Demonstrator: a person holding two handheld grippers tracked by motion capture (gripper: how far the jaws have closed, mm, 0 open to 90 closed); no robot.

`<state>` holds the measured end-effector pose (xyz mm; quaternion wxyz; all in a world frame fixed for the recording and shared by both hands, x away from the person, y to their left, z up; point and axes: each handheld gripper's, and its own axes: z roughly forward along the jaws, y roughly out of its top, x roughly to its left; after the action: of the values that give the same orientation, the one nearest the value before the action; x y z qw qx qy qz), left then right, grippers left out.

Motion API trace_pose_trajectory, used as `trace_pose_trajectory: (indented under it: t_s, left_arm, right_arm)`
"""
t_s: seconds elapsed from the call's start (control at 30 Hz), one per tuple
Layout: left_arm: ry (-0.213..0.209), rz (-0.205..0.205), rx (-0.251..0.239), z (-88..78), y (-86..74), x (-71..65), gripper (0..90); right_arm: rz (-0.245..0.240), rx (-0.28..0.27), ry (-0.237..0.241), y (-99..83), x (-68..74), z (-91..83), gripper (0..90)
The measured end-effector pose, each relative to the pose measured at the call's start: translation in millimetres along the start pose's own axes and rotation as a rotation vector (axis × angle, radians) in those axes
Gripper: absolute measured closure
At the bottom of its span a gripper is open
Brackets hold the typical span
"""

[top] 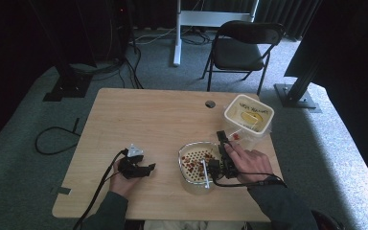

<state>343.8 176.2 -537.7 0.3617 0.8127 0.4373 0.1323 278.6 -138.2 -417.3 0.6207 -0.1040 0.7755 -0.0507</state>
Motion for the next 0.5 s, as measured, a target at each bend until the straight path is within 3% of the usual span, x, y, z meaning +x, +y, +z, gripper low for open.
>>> trace_pose_trajectory:
  t_s: [0.27,0.5]
  left_arm:
    - [-0.001,-0.001,0.001,0.1,-0.1,-0.2,33.1]
    - [-0.002,0.000,0.002,0.2,0.0,0.1,33.1]
  right_arm:
    - [-0.047,0.014,-0.011,1.4,1.9,0.9,34.9]
    - [-0.053,0.012,-0.008,1.6,3.9,1.8,34.9]
